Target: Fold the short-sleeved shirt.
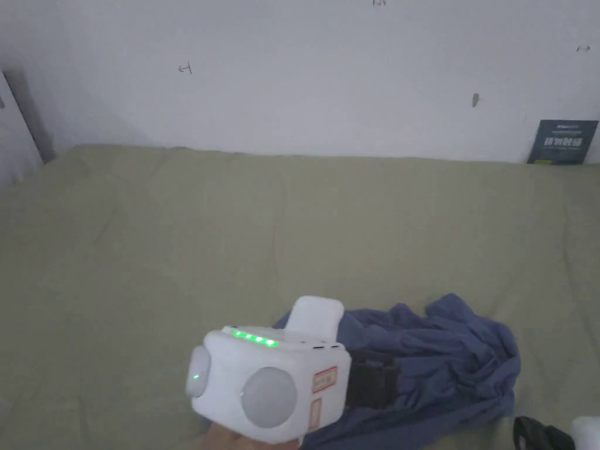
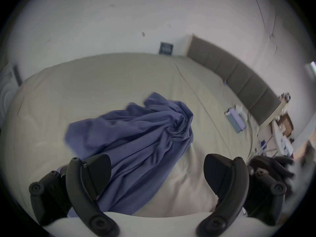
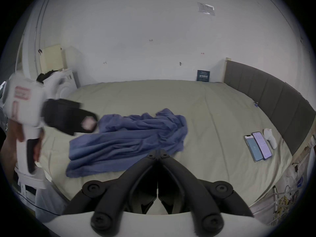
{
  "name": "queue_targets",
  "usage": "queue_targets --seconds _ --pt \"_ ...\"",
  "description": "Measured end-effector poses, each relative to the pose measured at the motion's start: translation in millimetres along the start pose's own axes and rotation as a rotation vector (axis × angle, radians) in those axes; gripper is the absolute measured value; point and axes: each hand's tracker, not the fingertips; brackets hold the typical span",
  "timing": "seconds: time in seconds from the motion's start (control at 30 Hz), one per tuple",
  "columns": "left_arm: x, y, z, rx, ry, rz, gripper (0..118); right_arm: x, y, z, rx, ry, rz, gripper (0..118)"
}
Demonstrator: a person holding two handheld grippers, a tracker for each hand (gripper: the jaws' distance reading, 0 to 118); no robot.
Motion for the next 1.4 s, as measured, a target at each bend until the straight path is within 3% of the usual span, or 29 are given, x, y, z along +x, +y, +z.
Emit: queue_targets --seconds 0.03,0.07,0.1,0.13,0.3,0.5,0.73,0.77,0.83,0.87,0.9,0.93,1.07,1.17,1.3,1.37,1.4 --pt "-13.4 -7.5 18.3 0.006 0.017 0.001 97 -4.7 0.0 1.5 0.01 0.009 0.009 0" --pt "-23.3 -16.8 39.7 0.05 0.053 0.007 74 -9.6 0.7 2.8 0.013 0.017 0.025 0" --pt "-32.9 -26.3 56.6 0.088 0.138 0.011 15 -15.0 1.3 4.8 0.019 0.02 0.032 0" --pt "-42.0 -34.1 67.1 0.086 0.195 0.018 0 -18.8 1.3 6.6 0.031 0.029 0.035 0" --pt "-84.7 -62.8 116.9 0.161 0.338 0.097 0 -38.1 1.5 14.0 0.047 0.057 0.054 0" --pt "-110.9 -76.6 124.8 0.128 0.413 0.147 0 -53.5 1.8 12.4 0.039 0.069 0.077 0" --pt "-134.4 -75.3 90.9 0.032 0.365 0.146 0 -60.8 1.1 2.4 0.005 0.06 0.101 0" --pt "-137.0 -73.3 80.6 0.016 0.357 0.12 6 -60.1 0.4 0.6 -0.001 0.058 0.1 0" --pt "-145.5 -67.4 52.8 -0.049 0.32 0.107 27 -58.4 -1.1 -3.1 -0.015 0.057 0.093 0" --pt "-151.1 -65.6 39.0 -0.077 0.302 0.109 27 -57.9 -1.9 -5.0 -0.019 0.057 0.092 0" --pt "-157.6 -64.2 18.0 -0.132 0.311 0.107 86 -57.4 -3.2 -7.9 -0.025 0.056 0.09 0" --pt "-162.7 -65.1 1.3 -0.195 0.32 0.118 117 -57.3 -4.6 -11.2 -0.033 0.053 0.09 0" --pt "-177.5 -55.4 -47.7 -0.253 0.406 0.079 118 -56.4 -15.3 -27.1 -0.089 0.052 0.112 0" --pt "-180.9 -52.8 -73.4 -0.24 0.37 0.084 118 -54.1 -22.3 -36.4 -0.12 0.052 0.117 0" --pt "-170.3 -66.4 -96.7 -0.359 0.409 0.042 113 -50.9 -25.3 -42.8 -0.141 0.055 0.1 0" --pt "-160.8 -69.6 -88.4 -0.313 0.434 -0.008 99 -50.7 -25.6 -44.5 -0.146 0.057 0.102 0" --pt "-158.8 -68.3 -81.5 -0.296 0.374 0.05 79 -50.4 -25.5 -44.3 -0.146 0.06 0.104 0"
